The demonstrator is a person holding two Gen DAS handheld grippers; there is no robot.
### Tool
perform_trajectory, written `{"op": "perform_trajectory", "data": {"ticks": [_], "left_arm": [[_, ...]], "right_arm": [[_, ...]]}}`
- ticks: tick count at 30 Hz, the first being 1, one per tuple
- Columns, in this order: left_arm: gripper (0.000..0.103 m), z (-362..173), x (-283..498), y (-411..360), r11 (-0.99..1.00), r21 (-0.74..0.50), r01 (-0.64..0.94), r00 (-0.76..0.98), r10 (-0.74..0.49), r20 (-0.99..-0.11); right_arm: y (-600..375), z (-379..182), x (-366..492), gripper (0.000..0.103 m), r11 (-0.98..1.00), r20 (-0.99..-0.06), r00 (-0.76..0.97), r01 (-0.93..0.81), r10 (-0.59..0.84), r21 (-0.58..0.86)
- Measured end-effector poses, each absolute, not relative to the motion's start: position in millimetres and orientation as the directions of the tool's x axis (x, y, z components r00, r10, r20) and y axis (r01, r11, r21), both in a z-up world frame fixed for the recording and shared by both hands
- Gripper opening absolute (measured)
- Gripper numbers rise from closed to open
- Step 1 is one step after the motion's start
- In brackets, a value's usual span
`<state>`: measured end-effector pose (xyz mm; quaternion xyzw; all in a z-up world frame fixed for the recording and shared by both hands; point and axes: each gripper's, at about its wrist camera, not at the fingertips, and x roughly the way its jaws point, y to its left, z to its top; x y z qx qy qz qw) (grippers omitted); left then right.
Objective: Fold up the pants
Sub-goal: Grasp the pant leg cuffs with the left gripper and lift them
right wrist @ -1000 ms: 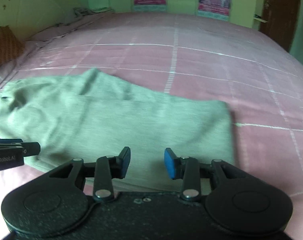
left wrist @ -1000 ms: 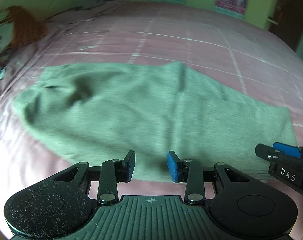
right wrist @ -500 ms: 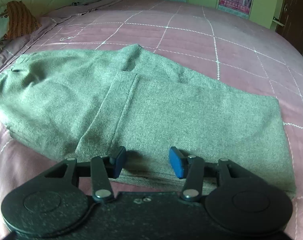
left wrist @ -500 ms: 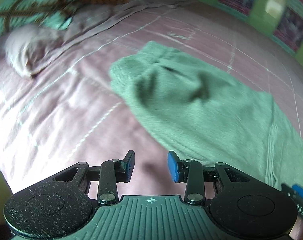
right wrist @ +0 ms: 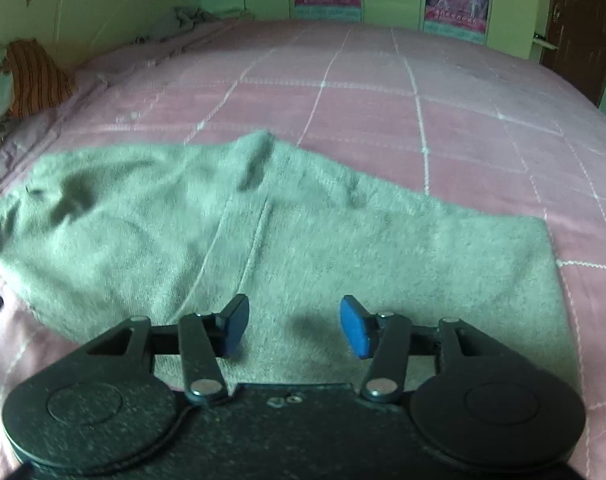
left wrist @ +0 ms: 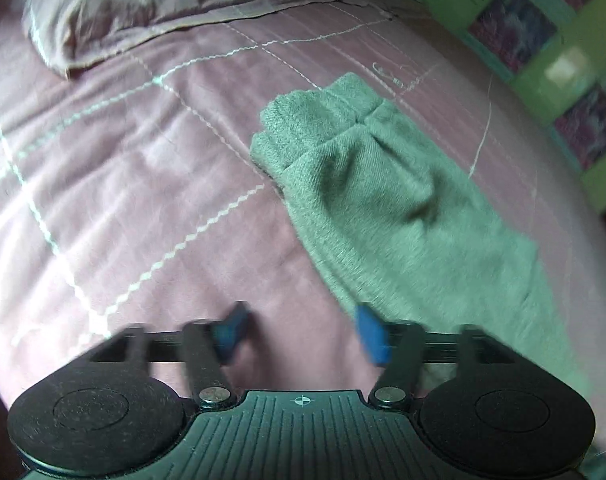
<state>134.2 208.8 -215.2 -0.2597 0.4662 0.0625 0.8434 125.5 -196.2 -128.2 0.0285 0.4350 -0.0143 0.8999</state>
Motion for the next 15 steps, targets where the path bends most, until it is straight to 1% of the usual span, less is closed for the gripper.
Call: {"op": "perform_trajectory", "data": {"ticks": [1,2,4,6,8,9,10,15], "left_arm": [[0.078,-214,134,210,0.849,-0.393,-0.352,0.57,-0.138,-0.81],[0.078,-214,134,211,0.845,-0.404,-0.35,0.58,-0.143,-0.802],[0.078,-217,137,214,0.825,-0.448,-0.346,0.581,-0.186,-0.792],[0.078,-224,140,217,0.787,-0.499,-0.364,0.578,-0.229,-0.783],[0.074,-231,143,221,0.749,-0.542,-0.38,0.589,-0.256,-0.767],[0.066,-234,145,222,0.739,-0.555,-0.382,0.588,-0.269,-0.763],[0.064,-237,147,221,0.73,-0.566,-0.382,0.584,-0.284,-0.76],[0.064,-248,156,223,0.667,-0.629,-0.4,0.593,-0.335,-0.732]], "right_arm": [[-192,-135,128,0.05,0.999,-0.805,0.594,0.039,-0.001,0.027],[-190,-142,128,0.051,0.999,-0.817,0.577,0.03,-0.005,0.015],[-185,-148,122,0.051,1.0,-0.799,0.601,0.024,-0.023,-0.011],[-185,-150,119,0.051,0.999,-0.792,0.61,0.034,-0.025,-0.005],[-186,-149,120,0.051,0.999,-0.794,0.608,0.033,-0.019,0.001],[-187,-149,120,0.051,0.999,-0.795,0.607,0.033,-0.015,0.006],[-187,-149,120,0.051,0.999,-0.795,0.607,0.031,-0.012,0.009],[-187,-151,118,0.051,1.0,-0.791,0.612,0.027,-0.01,0.008]]}}
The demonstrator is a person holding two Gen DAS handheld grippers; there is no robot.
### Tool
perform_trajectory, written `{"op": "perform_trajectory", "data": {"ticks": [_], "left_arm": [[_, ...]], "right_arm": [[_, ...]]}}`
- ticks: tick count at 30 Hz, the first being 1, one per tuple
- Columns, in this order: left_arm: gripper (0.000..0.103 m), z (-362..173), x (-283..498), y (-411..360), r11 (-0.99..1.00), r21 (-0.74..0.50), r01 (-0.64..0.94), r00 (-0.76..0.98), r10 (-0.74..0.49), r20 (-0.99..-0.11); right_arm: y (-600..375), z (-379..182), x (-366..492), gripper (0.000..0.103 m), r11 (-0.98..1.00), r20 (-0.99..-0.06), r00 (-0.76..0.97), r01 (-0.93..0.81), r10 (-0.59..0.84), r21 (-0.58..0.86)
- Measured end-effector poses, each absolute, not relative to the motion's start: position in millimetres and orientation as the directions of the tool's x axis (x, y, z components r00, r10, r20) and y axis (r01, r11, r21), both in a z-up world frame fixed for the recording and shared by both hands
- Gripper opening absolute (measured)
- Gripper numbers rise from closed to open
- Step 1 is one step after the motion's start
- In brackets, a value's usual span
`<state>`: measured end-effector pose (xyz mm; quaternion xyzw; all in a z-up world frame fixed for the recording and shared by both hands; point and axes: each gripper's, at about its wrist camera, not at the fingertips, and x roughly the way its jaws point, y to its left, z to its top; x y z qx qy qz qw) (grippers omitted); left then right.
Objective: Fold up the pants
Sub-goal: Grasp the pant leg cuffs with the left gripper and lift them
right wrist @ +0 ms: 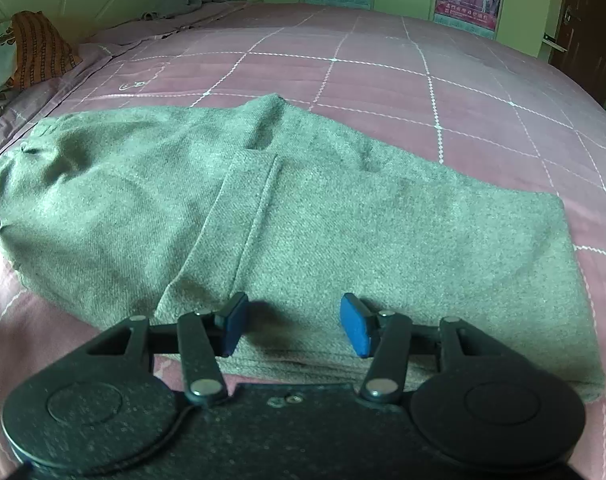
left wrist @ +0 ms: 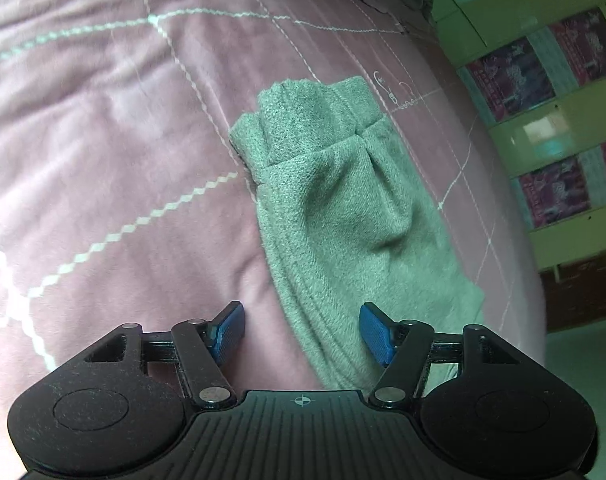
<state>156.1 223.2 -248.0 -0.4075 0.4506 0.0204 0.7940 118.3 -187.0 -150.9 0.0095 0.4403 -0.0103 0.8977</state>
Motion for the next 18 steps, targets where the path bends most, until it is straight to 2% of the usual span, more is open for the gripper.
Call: {"op": "perform_trajectory", "data": {"ticks": [5,7,12,18], "left_arm": [[0.063,-261,170,225,0.601,-0.681,-0.419,0.616,-0.362,-0.699],[0.031,-266,179,224,0.586,-0.684,-0.434,0.614,-0.363,-0.7],[0.03,-284,196,228,0.48,-0.735,-0.478,0.653,-0.365,-0.663],[0.031,-288,229,227,0.455,-0.74,-0.495,0.671,-0.34,-0.659]], "right_arm": [[-187,-152,117,0.051,1.0,-0.787,0.617,0.028,-0.011,0.008],[-187,-153,118,0.052,1.0,-0.787,0.617,0.025,-0.01,0.007],[-187,-152,118,0.052,1.0,-0.788,0.615,0.024,-0.008,0.008],[-188,-153,120,0.052,1.0,-0.79,0.613,0.018,-0.003,0.01]]}}
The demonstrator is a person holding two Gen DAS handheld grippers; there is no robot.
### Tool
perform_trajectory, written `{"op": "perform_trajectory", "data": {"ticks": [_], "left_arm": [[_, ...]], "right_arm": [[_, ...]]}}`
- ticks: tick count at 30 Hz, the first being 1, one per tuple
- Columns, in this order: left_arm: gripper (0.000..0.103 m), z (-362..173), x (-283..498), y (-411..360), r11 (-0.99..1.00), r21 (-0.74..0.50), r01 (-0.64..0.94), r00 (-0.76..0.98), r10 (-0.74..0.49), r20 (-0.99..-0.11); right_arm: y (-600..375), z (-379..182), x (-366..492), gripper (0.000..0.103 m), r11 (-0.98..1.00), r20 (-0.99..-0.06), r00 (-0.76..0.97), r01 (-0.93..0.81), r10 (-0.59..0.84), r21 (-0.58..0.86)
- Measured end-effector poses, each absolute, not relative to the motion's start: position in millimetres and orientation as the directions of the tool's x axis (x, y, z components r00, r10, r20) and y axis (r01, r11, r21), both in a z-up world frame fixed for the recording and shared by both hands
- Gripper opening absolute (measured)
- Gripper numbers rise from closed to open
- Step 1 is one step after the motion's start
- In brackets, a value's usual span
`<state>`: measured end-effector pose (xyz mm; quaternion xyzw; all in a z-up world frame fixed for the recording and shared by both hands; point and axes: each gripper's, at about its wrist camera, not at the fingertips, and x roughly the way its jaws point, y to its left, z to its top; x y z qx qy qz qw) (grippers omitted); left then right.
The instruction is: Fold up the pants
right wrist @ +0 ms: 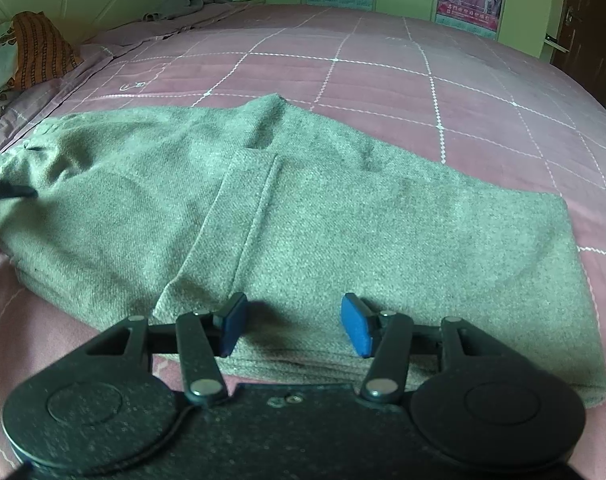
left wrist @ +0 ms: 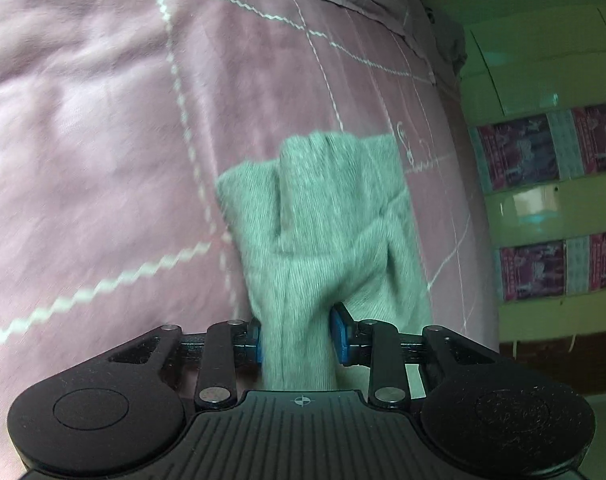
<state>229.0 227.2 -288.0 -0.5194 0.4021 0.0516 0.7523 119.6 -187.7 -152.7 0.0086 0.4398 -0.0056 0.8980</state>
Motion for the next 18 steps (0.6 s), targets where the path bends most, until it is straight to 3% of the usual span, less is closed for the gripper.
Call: {"op": "perform_trajectory", "data": {"ticks": [4,8,11,15,18], "left_arm": [[0.029,-286,240,223,0.483,-0.716,-0.504,0.655,-0.327,-0.682],[0.02,-257,239,208,0.594,-0.667,-0.45,0.668,-0.272,-0.693],[0.019,-218,240,180,0.746,-0.577,-0.334,0.703,-0.21,-0.68],[0.019,-164,243,121,0.902,-0.419,-0.109,0.756,-0.198,-0.623],[0.019,-133,240,70,0.94,-0.338,0.053,0.775,-0.252,-0.579]], "right_arm": [[-187,-152,119,0.053,1.0,-0.791,0.611,0.013,-0.002,0.008],[-184,-143,126,0.052,1.0,-0.804,0.594,-0.017,-0.007,-0.021],[-190,-131,128,0.052,0.999,-0.771,0.636,0.015,-0.034,-0.032],[-188,-156,135,0.054,0.993,-0.813,0.576,-0.025,-0.08,-0.116],[-200,-144,141,0.051,0.999,-0.832,0.554,-0.013,-0.018,-0.03]]}}
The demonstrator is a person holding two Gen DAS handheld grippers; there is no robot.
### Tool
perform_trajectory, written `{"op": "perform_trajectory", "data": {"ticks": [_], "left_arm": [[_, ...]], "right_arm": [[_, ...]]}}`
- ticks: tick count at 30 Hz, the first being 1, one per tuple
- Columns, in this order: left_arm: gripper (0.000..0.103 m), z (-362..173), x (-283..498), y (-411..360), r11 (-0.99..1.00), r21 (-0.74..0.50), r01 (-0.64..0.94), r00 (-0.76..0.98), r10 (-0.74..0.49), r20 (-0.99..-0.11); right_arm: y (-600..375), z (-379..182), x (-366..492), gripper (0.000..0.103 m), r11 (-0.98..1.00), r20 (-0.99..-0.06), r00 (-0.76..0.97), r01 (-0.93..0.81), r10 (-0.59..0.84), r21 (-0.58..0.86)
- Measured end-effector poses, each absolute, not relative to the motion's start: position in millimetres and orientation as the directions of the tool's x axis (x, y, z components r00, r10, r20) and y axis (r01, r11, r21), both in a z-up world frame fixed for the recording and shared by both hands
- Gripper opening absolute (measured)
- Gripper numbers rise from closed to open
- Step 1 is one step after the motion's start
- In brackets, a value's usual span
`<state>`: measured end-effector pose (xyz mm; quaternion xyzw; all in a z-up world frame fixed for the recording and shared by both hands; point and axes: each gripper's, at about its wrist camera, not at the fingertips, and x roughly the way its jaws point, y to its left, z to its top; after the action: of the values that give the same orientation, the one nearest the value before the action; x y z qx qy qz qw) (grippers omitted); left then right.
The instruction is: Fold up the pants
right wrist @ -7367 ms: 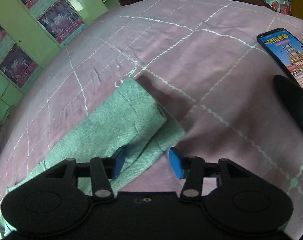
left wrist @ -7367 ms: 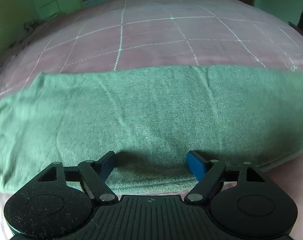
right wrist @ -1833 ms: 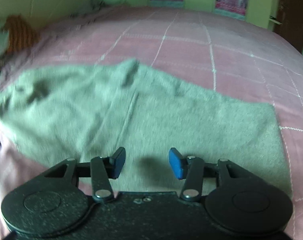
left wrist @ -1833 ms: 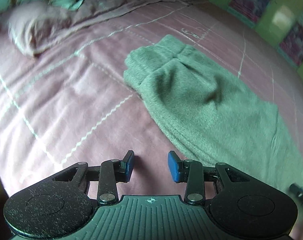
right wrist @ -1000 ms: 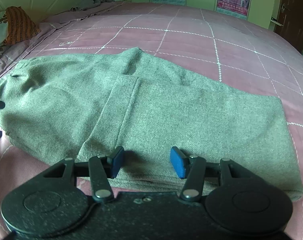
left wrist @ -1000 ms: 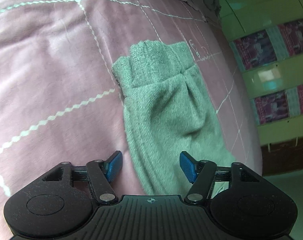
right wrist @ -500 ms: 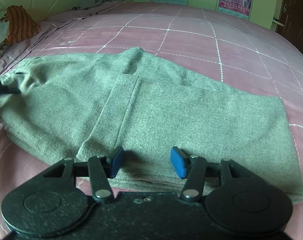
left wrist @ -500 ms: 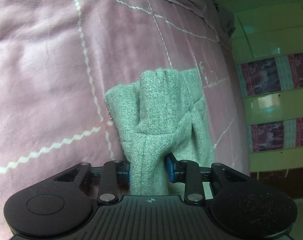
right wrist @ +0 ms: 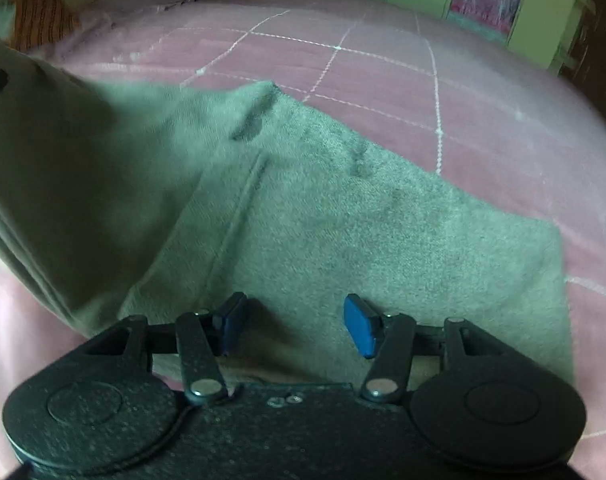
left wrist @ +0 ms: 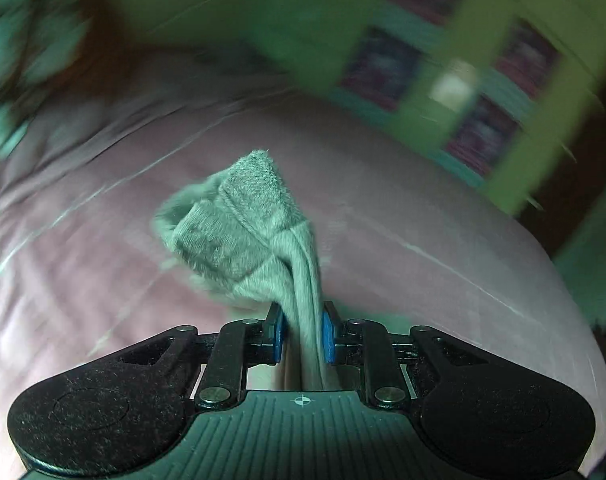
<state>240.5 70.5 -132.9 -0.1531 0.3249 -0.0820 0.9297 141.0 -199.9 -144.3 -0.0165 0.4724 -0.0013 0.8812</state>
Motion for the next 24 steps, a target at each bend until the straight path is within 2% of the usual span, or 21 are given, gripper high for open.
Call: {"op": "perform_trajectory", "data": {"ticks": [5,8,13,18,21,24], "left_arm": [[0.019,-117,225,-37,0.925,-0.183,0.332,0.725,-0.375,-0.578],[0.019,-137,218,-99,0.904,-0.116,0.41,0.663,-0.383,-0.643],[0.02,-168,219,-107,0.939,-0.198,0.28,0.599,-0.332,-0.729],[0.02,-172,238,-52,0.978,-0.187,0.096,0.629,-0.205,-0.75],[0.02,-174,254,-12,0.982,-0.187,-0.016,0.633,-0.135,-0.762],[0.02,-192,272,17,0.963,-0.251,-0.102,0.594,-0.144,-0.792]], "right_arm": [[-248,-122,118,0.058,0.99,-0.787,0.617,0.121,-0.016,0.074],[-278,-121,102,0.059,0.984,-0.796,0.604,0.163,-0.036,0.079],[-321,-121,73,0.061,0.964,-0.793,0.608,0.234,-0.041,0.129],[-322,-119,75,0.062,0.971,-0.779,0.627,0.187,-0.004,0.146],[-311,-118,89,0.062,0.97,-0.776,0.628,0.142,0.065,0.196],[-291,-119,111,0.062,0.966,-0.777,0.616,0.105,0.125,0.238]]}}
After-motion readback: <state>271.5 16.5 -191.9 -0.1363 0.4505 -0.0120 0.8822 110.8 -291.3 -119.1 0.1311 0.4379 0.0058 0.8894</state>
